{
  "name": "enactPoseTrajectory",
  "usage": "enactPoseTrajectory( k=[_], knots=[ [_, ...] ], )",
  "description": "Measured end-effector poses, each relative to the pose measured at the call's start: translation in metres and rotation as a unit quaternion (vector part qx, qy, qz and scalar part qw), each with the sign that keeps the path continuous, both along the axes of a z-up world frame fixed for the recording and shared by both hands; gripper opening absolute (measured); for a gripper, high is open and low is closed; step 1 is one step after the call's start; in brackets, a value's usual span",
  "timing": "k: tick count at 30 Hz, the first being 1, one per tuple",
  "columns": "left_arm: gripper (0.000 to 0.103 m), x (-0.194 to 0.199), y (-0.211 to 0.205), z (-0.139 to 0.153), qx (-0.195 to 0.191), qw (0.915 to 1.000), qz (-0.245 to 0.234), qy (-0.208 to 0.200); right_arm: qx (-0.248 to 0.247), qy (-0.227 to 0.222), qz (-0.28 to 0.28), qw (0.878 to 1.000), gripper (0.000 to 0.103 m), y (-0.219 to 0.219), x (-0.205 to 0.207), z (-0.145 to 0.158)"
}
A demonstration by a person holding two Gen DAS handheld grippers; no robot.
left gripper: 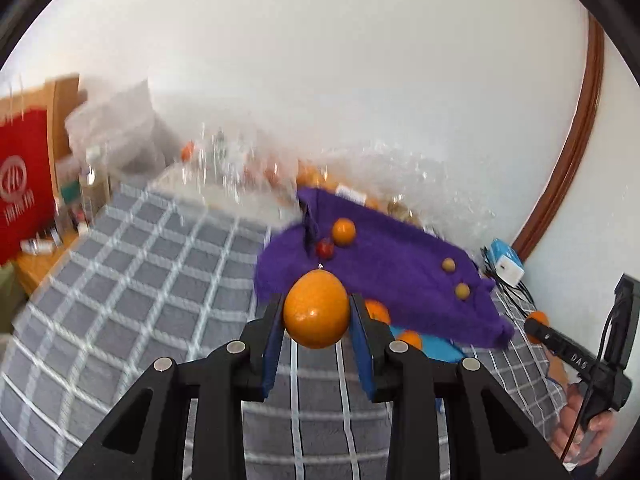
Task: Organize fruits
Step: 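Lift both held oranges and carry them over the purple towel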
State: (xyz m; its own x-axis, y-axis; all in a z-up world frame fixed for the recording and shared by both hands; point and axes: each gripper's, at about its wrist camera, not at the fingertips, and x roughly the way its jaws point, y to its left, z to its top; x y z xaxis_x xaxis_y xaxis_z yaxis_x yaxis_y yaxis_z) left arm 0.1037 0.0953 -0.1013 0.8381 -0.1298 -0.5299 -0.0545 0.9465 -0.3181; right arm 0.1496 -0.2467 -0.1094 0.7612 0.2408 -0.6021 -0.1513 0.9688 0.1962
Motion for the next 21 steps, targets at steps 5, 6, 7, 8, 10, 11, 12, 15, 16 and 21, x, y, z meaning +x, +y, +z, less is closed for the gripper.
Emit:
enactPoseTrajectory(
  k=[5,6,7,8,10,11,12,15,16,21],
  knots=[
    [0.030,0.020,-0.005,0.031,0.017,0.9994,-0.002,-0.029,0.002,-0.021,-0.011,1.000,0.041,0.000,0.027,0.019],
    [0.030,0.025,-0.006,0.036,0.017,0.9993,-0.003,-0.033,0.005,-0.027,-0.012,1.000,0.041,0.000,0.034,0.024],
    [0.030,0.033,-0.008,0.043,0.020,0.9990,-0.005,-0.039,0.006,-0.030,-0.014,0.999,0.041,-0.001,0.041,0.027],
    [0.030,0.038,-0.010,0.047,0.022,0.9988,-0.006,-0.043,0.007,-0.034,-0.017,0.999,0.041,-0.002,0.047,0.031],
    [0.030,0.052,-0.014,0.054,0.025,0.9983,-0.006,-0.052,0.005,-0.040,-0.023,0.999,0.041,-0.003,0.060,0.036],
    [0.030,0.061,-0.017,0.056,0.024,0.9982,-0.006,-0.055,0.005,-0.043,-0.026,0.999,0.041,-0.003,0.066,0.038],
    [0.030,0.068,-0.019,0.056,0.022,0.9982,-0.007,-0.055,0.007,-0.045,-0.028,0.999,0.041,-0.004,0.071,0.040],
    [0.030,0.091,-0.028,0.052,0.015,0.9983,-0.009,-0.056,0.025,-0.044,-0.028,0.998,0.041,-0.005,0.087,0.039],
    [0.030,0.100,-0.032,0.048,0.016,0.9984,-0.008,-0.054,0.031,-0.042,-0.028,0.998,0.041,-0.005,0.091,0.035],
    [0.030,0.120,-0.040,0.016,0.007,0.9988,-0.010,-0.047,0.029,-0.013,-0.027,0.999,0.041,-0.005,0.105,0.005]
  ],
)
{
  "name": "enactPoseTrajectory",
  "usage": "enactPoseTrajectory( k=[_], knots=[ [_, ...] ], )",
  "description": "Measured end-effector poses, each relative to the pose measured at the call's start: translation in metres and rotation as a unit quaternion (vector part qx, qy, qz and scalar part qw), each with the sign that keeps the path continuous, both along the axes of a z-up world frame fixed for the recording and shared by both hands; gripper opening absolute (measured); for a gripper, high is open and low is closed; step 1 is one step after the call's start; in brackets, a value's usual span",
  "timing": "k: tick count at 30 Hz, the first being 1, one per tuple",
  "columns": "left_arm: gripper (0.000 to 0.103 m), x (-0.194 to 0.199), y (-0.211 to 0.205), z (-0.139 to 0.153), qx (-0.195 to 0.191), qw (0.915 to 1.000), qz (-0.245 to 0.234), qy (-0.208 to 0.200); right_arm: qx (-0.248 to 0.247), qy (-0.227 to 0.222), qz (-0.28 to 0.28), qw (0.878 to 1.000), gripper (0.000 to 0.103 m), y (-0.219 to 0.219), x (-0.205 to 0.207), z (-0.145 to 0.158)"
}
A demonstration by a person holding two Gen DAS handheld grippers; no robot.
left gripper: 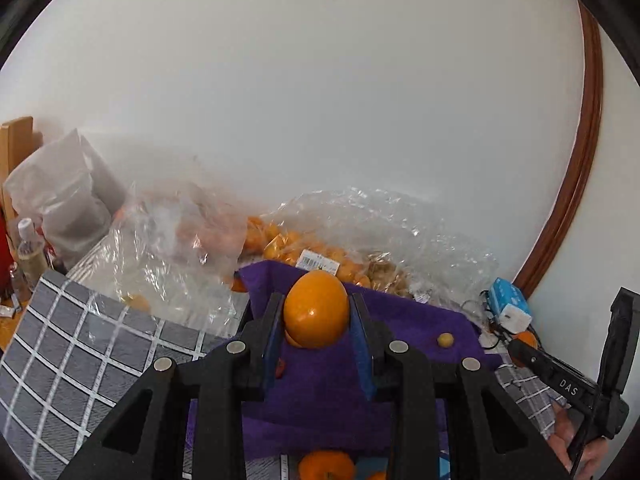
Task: Organize fruits
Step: 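Lift both held oranges and carry them over the purple towel, then lower both oranges onto the towel and open both tools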
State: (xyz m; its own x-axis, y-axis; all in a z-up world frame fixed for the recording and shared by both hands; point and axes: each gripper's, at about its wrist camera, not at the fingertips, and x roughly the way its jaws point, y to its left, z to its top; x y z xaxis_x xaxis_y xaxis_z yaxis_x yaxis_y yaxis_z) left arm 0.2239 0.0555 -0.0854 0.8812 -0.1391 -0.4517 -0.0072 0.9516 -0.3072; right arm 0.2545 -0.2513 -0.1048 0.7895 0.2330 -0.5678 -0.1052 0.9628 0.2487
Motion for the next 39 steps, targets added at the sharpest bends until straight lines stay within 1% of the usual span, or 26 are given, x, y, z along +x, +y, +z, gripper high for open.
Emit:
enactPoseTrajectory(
  k=[1,3,4,6,8,10,14,19,23,27,32,36,39],
  knots=[
    [0.030,0.002,-0.001,-0.008,0.006,1.0000,0.003,0.006,-0.008,0.011,0.001,1.000,0.041,-0.002,0.002,-0.007],
    [0.030,0.005,-0.002,-0.014,0.012,0.9997,-0.002,0.021,-0.002,0.018,-0.001,1.000,0.041,-0.006,0.002,-0.016],
    [0.030,0.006,-0.002,-0.016,0.015,0.9997,-0.002,0.019,0.000,0.029,0.001,1.000,0.041,-0.007,0.004,-0.020],
    [0.030,0.007,0.000,-0.019,0.020,0.9996,0.007,0.018,0.005,0.035,0.006,0.999,0.041,-0.007,0.006,-0.024],
    [0.030,0.010,0.003,-0.022,0.011,0.9996,0.006,0.025,0.008,0.045,0.017,0.999,0.041,-0.003,0.009,-0.029],
    [0.030,0.012,0.008,-0.025,0.004,0.9995,0.009,0.031,-0.001,0.052,0.027,0.998,0.041,0.004,0.011,-0.034],
    [0.030,0.014,0.013,-0.028,0.000,0.9992,0.015,0.038,-0.017,0.069,0.037,0.997,0.041,0.013,0.015,-0.043],
    [0.030,0.020,0.012,-0.035,-0.004,0.9982,0.011,0.059,-0.011,0.097,0.041,0.994,0.041,0.014,0.022,-0.056],
    [0.030,0.024,0.005,-0.044,-0.003,0.9970,-0.001,0.078,-0.015,0.108,0.036,0.993,0.041,0.013,0.024,-0.060],
    [0.030,0.027,-0.005,-0.050,0.016,0.9956,-0.017,0.091,-0.022,0.107,0.036,0.993,0.042,0.015,0.023,-0.061],
    [0.030,0.031,-0.020,-0.058,0.052,0.9920,-0.032,0.110,-0.023,0.104,0.038,0.994,0.042,0.015,0.023,-0.061],
    [0.030,0.038,-0.026,-0.064,0.076,0.9867,-0.036,0.139,-0.020,0.100,0.034,0.994,0.044,0.013,0.022,-0.059],
    [0.030,0.043,-0.028,-0.069,0.083,0.9834,-0.043,0.156,-0.018,0.093,0.031,0.995,0.047,0.011,0.021,-0.056]
  ],
)
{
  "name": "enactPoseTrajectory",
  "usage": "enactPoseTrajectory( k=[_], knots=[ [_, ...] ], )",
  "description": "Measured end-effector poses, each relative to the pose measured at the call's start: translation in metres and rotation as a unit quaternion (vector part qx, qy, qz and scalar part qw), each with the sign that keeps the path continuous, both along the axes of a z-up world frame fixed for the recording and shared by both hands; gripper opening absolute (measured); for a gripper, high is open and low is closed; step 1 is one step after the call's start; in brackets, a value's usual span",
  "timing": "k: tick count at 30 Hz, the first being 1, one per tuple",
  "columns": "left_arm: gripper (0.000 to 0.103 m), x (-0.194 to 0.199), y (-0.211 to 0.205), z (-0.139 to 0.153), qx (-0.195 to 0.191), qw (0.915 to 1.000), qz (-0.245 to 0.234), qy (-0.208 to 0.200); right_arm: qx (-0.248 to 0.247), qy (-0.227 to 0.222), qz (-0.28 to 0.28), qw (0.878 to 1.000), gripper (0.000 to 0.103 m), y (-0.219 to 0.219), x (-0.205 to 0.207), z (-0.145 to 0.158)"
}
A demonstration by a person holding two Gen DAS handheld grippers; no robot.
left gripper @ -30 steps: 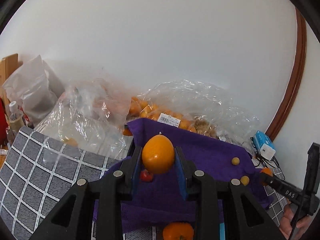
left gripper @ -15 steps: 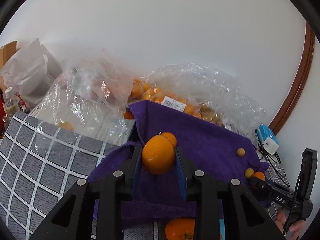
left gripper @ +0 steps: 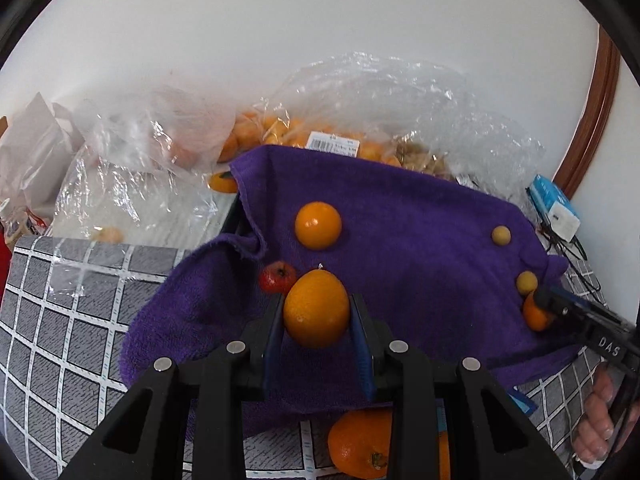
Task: Organize fruits
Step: 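Lower both oranges onto the towel and open both tools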
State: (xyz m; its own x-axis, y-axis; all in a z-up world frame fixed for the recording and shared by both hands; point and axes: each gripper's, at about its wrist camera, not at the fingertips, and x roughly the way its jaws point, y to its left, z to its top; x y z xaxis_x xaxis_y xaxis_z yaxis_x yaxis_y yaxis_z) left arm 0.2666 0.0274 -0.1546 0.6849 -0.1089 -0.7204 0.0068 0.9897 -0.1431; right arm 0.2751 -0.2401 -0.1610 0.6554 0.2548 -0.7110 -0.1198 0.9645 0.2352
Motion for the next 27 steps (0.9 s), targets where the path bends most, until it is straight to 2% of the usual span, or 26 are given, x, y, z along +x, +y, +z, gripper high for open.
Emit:
enactPoseTrajectory(
  k=[3,14,18,27],
  knots=[
    [0.030,0.002,-0.002,-0.002,0.014,0.9999,-0.003,0.004,-0.001,-0.009,-0.008,1.000,0.050,-0.002,-0.001,0.001],
    [0.031,0.001,-0.006,-0.004,0.035,0.9994,0.000,-0.002,-0.017,-0.046,-0.022,0.999,0.050,-0.004,-0.011,0.009],
    [0.032,0.000,-0.006,-0.001,0.028,0.9996,0.001,-0.009,-0.016,-0.050,-0.031,0.998,0.050,-0.006,-0.013,0.011],
    [0.035,-0.013,0.006,0.019,0.004,0.9982,0.024,-0.055,-0.017,-0.062,-0.040,0.997,0.050,-0.007,-0.018,0.020]
  ],
)
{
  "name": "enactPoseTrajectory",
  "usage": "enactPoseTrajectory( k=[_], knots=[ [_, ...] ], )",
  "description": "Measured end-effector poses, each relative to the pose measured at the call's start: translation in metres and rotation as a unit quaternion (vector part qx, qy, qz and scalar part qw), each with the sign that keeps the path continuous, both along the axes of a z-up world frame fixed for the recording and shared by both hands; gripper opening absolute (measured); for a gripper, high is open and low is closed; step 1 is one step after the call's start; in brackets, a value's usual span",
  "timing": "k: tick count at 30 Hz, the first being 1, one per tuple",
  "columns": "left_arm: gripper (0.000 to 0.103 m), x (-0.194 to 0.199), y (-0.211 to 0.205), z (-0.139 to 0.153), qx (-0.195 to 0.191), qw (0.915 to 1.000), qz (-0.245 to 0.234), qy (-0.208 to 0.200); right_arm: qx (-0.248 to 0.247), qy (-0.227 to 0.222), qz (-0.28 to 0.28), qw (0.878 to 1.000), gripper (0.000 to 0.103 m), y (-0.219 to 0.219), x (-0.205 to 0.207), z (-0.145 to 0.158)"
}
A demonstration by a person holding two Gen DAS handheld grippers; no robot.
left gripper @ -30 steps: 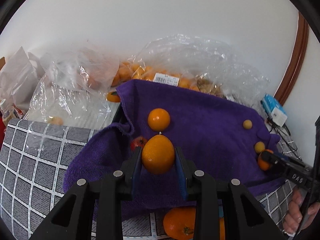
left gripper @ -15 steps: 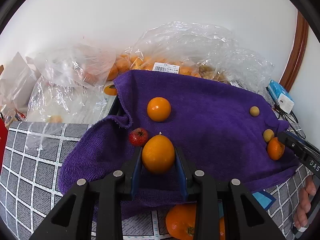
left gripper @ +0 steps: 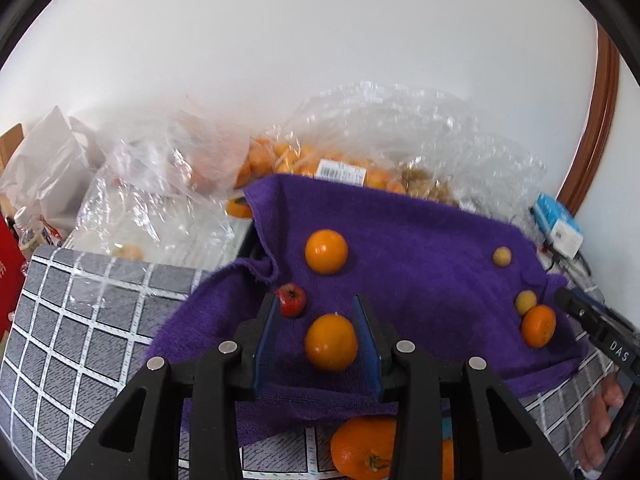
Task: Organize fruits
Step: 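Lower both oranges onto the towel and open both tools, then move both open tools back toward the fruit pile on the blue mat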
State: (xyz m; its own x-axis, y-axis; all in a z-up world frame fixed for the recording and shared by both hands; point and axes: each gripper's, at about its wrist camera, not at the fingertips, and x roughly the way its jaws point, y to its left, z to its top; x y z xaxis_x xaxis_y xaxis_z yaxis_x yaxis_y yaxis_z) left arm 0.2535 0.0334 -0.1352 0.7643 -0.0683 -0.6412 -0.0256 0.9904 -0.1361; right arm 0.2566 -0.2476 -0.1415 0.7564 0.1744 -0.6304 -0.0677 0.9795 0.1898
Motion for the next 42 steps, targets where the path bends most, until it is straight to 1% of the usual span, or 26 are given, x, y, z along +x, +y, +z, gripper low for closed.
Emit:
enactPoseTrajectory(
  k=[3,5,6,7,9,11,13,15,18,20,22,24,26,28,31,35,39,40,42],
  knots=[
    [0.035,-0.011,0.002,0.014,0.003,0.9993,0.001,-0.037,0.009,0.006,-0.003,1.000,0.050,-0.002,0.000,0.007],
    [0.035,-0.017,0.003,0.022,0.006,0.9983,0.004,-0.058,0.033,0.020,0.001,0.999,0.050,-0.006,0.000,0.013],
    [0.035,-0.019,0.003,0.025,0.005,0.9980,0.003,-0.064,0.045,0.027,0.006,0.999,0.050,-0.007,-0.002,0.015],
    [0.035,-0.021,0.002,0.029,0.002,0.9979,-0.004,-0.065,0.046,0.034,0.007,0.998,0.049,-0.007,-0.004,0.019],
    [0.035,-0.026,-0.001,0.037,-0.006,0.9973,-0.025,-0.069,0.026,0.027,0.006,0.999,0.048,-0.005,-0.015,0.030],
    [0.035,-0.032,-0.004,0.047,-0.003,0.9960,-0.033,-0.082,0.004,0.018,0.004,1.000,0.048,-0.002,-0.030,0.041],
    [0.035,-0.036,-0.008,0.055,0.000,0.9951,-0.045,-0.088,0.002,0.016,0.005,1.000,0.048,-0.002,-0.042,0.050],
    [0.035,-0.041,-0.010,0.064,0.005,0.9955,-0.052,-0.079,-0.004,0.020,0.010,1.000,0.048,-0.001,-0.052,0.057],
    [0.035,-0.063,-0.008,0.073,-0.001,0.9949,-0.064,-0.077,-0.019,0.019,0.017,1.000,0.048,0.004,-0.065,0.064],
    [0.035,-0.081,-0.003,0.073,0.012,0.9949,-0.062,-0.079,-0.020,0.020,0.021,0.999,0.048,0.007,-0.071,0.062],
    [0.035,-0.093,0.003,0.067,0.024,0.9956,-0.053,-0.073,-0.013,0.024,0.019,0.999,0.048,0.010,-0.074,0.056],
    [0.035,-0.106,0.015,0.054,0.029,0.9970,-0.041,-0.059,-0.004,0.026,0.023,0.999,0.048,0.016,-0.079,0.046],
    [0.035,-0.116,0.028,0.037,0.024,0.9986,-0.027,-0.040,-0.005,0.032,0.032,0.999,0.048,0.027,-0.084,0.034],
    [0.035,-0.123,0.042,0.018,0.021,0.9996,-0.012,-0.013,-0.010,0.038,0.048,0.998,0.042,0.040,-0.089,0.025],
    [0.035,-0.131,0.059,-0.007,0.003,0.9998,0.003,0.021,-0.024,0.044,0.083,0.995,0.040,0.064,-0.100,0.015],
    [0.035,-0.141,0.073,-0.027,-0.002,0.9989,0.024,0.040,-0.025,0.056,0.121,0.991,0.040,0.092,-0.107,0.003],
    [0.035,-0.141,0.085,-0.039,-0.034,0.9968,0.034,0.064,-0.040,0.072,0.145,0.986,0.039,0.117,-0.107,-0.014],
    [0.035,-0.142,0.086,-0.039,-0.040,0.9968,0.035,0.060,-0.031,0.066,0.151,0.986,0.040,0.120,-0.107,-0.015],
    [0.035,-0.145,0.088,-0.039,-0.044,0.9969,0.037,0.053,-0.023,0.072,0.161,0.984,0.040,0.125,-0.106,-0.017]
  ],
)
